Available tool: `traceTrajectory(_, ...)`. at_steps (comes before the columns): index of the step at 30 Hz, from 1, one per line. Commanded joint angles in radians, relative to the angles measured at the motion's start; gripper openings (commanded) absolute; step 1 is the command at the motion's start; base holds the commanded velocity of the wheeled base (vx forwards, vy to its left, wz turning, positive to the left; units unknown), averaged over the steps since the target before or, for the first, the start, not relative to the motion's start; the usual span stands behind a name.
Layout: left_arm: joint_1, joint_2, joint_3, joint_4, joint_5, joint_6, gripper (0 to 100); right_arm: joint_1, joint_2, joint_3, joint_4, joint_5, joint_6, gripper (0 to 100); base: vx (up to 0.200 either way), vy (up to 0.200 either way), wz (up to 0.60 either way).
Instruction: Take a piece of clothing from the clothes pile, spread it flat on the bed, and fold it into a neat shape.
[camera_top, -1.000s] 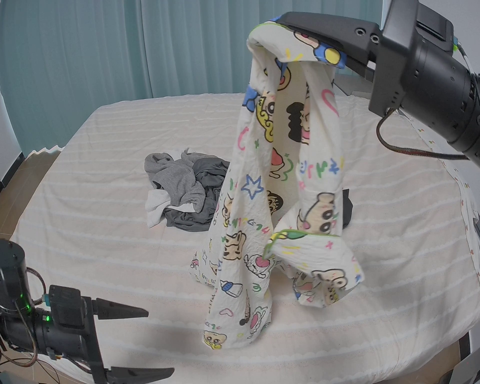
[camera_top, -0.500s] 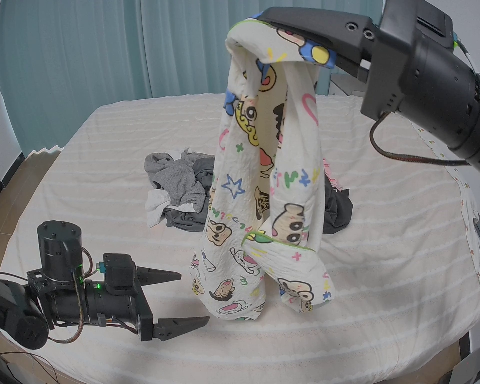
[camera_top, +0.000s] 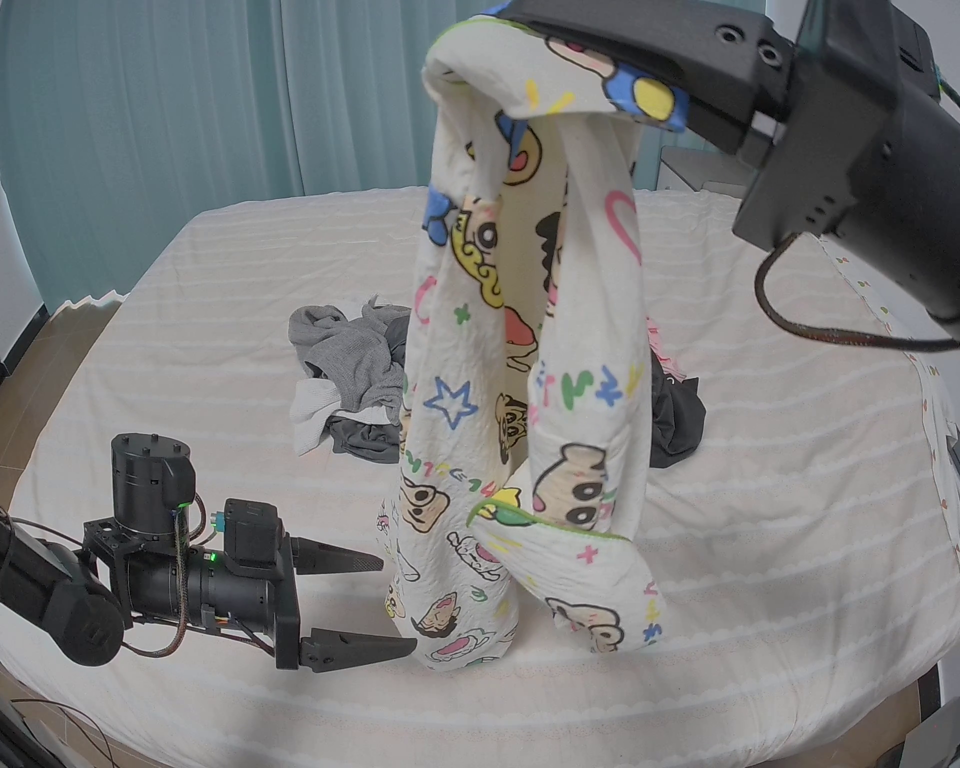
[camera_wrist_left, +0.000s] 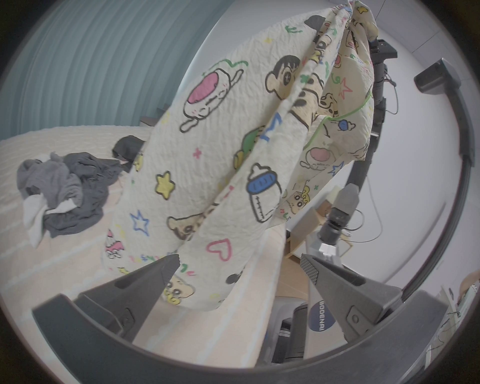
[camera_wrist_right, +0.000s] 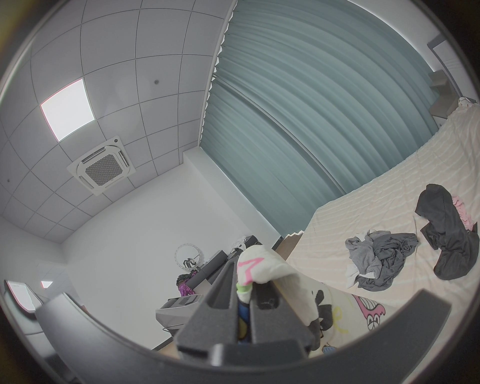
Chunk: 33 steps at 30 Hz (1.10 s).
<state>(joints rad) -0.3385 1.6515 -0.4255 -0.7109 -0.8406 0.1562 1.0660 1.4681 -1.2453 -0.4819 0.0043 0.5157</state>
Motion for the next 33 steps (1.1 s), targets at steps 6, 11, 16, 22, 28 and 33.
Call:
traceTrajectory(6, 0.019, 0.102, -0.084, -0.001, -0.057, 0.003, 100, 0.063, -0.017, 0.003, -0.001, -0.001, 0.004, 0, 0.0, 0.0, 0.0)
traceTrajectory(11, 0.058, 0.146, -0.13, -0.001, -0.054, 0.003, 100, 0.071, -0.028, 0.02, -0.001, 0.0, 0.004, 0, 0.0, 0.0, 0.0)
traceTrajectory(16, 0.072, 0.188, -0.148, -0.004, -0.06, 0.013, 100, 0.071, -0.028, 0.021, -0.001, 0.0, 0.006, 0, 0.0, 0.0, 0.0)
traceTrajectory(22, 0.055, 0.198, -0.099, -0.048, -0.173, 0.017, 100, 0.068, -0.026, 0.02, -0.004, 0.0, 0.006, 0, 0.0, 0.0, 0.0)
traceTrajectory(28, 0.016, 0.202, -0.042, -0.087, -0.202, 0.017, 100, 0.068, -0.022, 0.017, -0.004, 0.0, 0.006, 0, 0.0, 0.0, 0.0)
traceTrajectory(33, -0.048, 0.284, -0.022, -0.108, -0.184, 0.037, 100, 0.068, -0.014, 0.015, -0.007, 0.002, 0.007, 0, 0.0, 0.0, 0.0)
